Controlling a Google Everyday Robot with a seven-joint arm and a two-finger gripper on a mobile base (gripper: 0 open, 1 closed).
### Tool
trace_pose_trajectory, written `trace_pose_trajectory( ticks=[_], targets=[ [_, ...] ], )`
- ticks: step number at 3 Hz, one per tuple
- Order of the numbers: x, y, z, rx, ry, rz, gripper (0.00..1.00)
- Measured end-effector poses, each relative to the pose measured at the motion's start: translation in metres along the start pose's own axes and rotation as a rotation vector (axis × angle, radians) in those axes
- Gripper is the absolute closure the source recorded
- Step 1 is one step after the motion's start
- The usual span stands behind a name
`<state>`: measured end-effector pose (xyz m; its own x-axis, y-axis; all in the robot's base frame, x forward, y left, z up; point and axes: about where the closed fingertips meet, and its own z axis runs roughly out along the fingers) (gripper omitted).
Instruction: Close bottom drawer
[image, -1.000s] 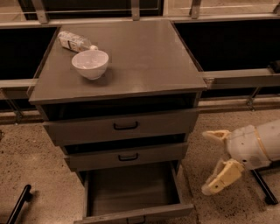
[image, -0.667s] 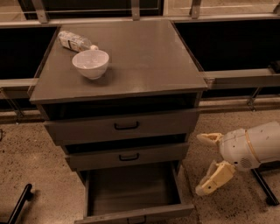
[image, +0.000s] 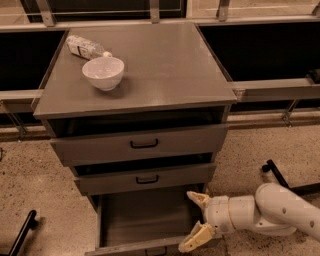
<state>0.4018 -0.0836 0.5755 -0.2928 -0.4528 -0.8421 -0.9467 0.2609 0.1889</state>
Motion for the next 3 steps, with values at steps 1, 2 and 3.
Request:
trace_pose_trajectory(
  ticks=[1,2,3],
  targets=[
    [0.018,-0.018,0.014,0.053,-0.019,0.042,0.0],
    [0.022,-0.018,0.024,-0.004,0.008,0.039,0.0],
    [0.079,-0.04,0.07,-0.015,0.01,-0.01,0.0]
  ],
)
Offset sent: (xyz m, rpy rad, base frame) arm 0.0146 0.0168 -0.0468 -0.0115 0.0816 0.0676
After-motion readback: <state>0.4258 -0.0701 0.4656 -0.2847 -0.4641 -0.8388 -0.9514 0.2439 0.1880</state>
